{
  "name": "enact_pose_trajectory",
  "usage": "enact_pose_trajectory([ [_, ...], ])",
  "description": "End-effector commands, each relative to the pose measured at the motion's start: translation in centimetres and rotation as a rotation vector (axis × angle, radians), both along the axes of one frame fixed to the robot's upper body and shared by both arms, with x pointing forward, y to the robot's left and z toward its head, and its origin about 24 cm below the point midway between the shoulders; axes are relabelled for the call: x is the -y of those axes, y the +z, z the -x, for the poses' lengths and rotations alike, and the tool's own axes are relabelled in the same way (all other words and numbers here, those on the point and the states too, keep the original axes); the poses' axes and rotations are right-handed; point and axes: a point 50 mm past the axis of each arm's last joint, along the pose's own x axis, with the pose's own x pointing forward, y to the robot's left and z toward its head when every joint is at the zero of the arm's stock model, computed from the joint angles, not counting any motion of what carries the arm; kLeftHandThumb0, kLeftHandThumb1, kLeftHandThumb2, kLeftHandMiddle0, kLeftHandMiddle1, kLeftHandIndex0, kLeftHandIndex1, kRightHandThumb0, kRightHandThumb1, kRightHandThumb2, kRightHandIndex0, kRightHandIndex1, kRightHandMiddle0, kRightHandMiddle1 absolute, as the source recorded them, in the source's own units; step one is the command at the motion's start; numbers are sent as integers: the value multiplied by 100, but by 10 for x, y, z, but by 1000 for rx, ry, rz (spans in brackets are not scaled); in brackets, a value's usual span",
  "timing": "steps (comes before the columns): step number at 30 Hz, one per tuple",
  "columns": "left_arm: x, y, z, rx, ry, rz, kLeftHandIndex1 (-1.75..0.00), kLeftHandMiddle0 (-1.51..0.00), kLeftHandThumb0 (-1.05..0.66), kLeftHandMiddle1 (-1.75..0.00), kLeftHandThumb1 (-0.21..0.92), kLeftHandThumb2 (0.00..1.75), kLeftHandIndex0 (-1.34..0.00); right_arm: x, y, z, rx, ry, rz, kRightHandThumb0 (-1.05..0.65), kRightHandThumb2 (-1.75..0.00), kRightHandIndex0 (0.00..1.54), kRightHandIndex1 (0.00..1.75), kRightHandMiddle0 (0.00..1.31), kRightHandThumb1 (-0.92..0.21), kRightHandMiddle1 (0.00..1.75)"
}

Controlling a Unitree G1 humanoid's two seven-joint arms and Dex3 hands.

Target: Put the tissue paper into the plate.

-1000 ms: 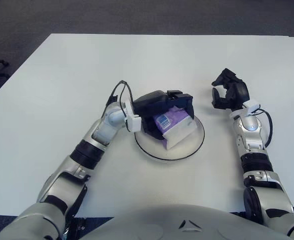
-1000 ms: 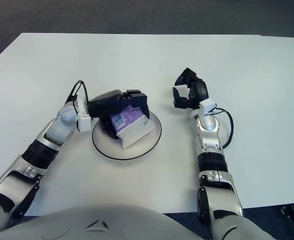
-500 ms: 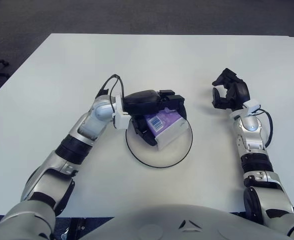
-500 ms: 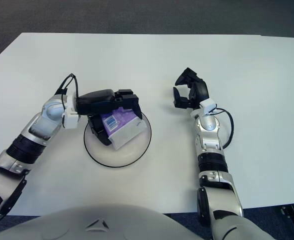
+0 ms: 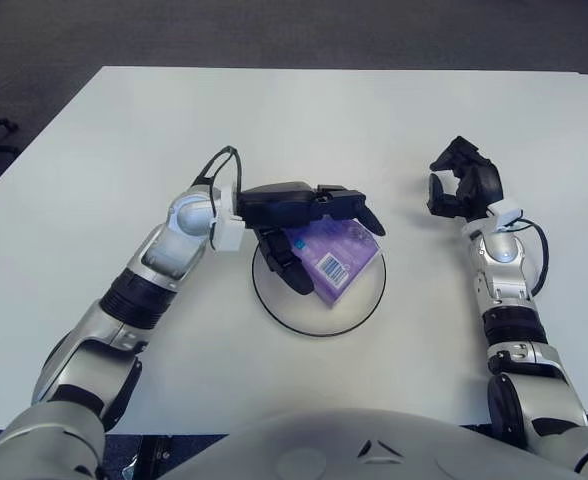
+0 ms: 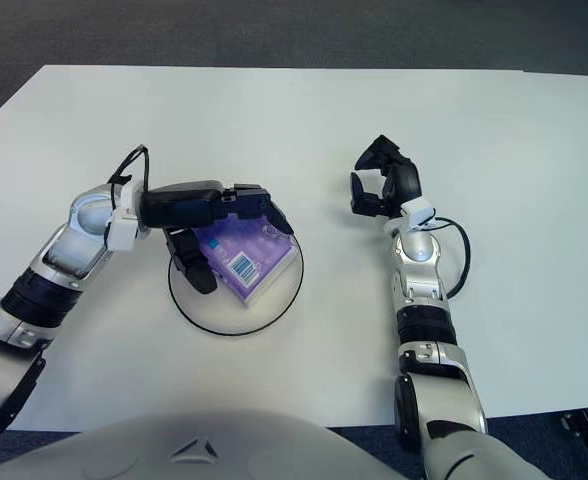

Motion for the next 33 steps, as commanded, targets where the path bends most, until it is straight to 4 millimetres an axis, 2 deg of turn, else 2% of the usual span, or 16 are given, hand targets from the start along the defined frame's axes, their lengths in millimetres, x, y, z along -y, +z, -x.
enact_pose_trajectory([
  [1, -4, 7, 1, 18, -10, 3, -62, -13, -91, -37, 92, 41, 0, -4, -76, 40, -265, -50, -58, -48, -130, 133, 175, 61, -33, 175],
  [8, -5, 10, 1, 41, -40, 5, -43, -10, -99, -27, 92, 51, 0, -4, -78, 38, -276, -52, -57, -48, -131, 132, 175, 61, -32, 175],
  [13, -7, 10, 1, 29, -70, 2, -17, -6, -104, -19, 92, 63, 0, -4, -79, 37, -297, -44, -64, -49, -132, 132, 175, 62, -32, 175],
  [17, -9, 12, 1, 10, -78, -2, -4, -2, -105, -12, 92, 61, 0, -5, -80, 37, -307, -38, -65, -49, -132, 132, 175, 62, -31, 175],
  [23, -18, 20, -4, 16, -62, -21, 0, 0, -105, -2, 92, 59, 0, -4, -81, 36, -316, -42, -55, -49, -133, 132, 175, 63, -31, 175],
  [30, -34, 30, -17, 69, 31, -46, 0, -6, -105, -3, 92, 58, -1, -3, -83, 36, -327, -52, -55, -49, -132, 130, 175, 62, -31, 175],
  [32, -48, 33, -23, 117, 112, -62, -2, -8, -105, -4, 92, 58, -2, -5, -82, 37, -315, -42, -72, -49, -132, 129, 175, 62, -31, 175],
  [33, -54, 33, -25, 133, 141, -67, -8, -10, -105, -4, 92, 60, -3, -6, -82, 38, -310, -38, -77, -48, -131, 129, 175, 61, -32, 175],
])
